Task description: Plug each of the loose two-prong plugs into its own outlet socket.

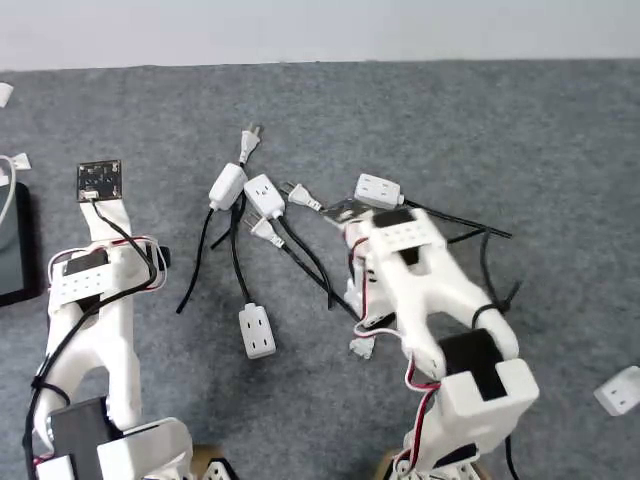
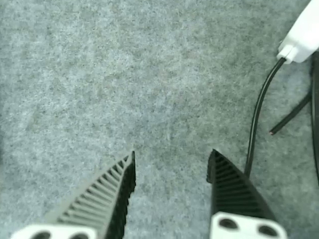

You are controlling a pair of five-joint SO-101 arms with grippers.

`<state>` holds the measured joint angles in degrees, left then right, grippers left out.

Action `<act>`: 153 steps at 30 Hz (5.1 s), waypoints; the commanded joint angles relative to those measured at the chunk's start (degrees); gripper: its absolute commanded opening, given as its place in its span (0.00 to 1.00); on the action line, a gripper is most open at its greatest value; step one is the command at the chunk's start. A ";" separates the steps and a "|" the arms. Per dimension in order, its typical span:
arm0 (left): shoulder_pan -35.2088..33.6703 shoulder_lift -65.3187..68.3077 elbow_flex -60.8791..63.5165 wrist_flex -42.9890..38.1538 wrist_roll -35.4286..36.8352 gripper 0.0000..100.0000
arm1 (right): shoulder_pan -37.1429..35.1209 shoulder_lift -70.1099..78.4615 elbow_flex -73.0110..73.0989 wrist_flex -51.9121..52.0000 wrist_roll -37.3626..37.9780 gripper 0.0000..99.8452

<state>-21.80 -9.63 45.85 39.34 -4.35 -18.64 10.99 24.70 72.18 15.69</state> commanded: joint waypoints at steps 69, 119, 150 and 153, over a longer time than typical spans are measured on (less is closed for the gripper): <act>0.62 -0.26 -3.12 0.35 -2.11 0.22 | 18.42 -14.90 11.25 -11.30 32.62 0.01; 0.62 -0.26 -3.12 0.44 -2.11 0.22 | 19.30 -2.51 4.13 -3.38 23.30 0.09; 0.62 -0.26 -3.12 0.44 -2.11 0.22 | 21.49 -9.89 8.18 -6.20 23.30 0.01; 0.62 -0.26 -3.12 0.44 -2.11 0.22 | 21.41 -15.60 6.24 -2.59 22.86 0.01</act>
<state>-21.80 -9.63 45.85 39.34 -5.85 2.29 1.85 34.46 66.29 39.43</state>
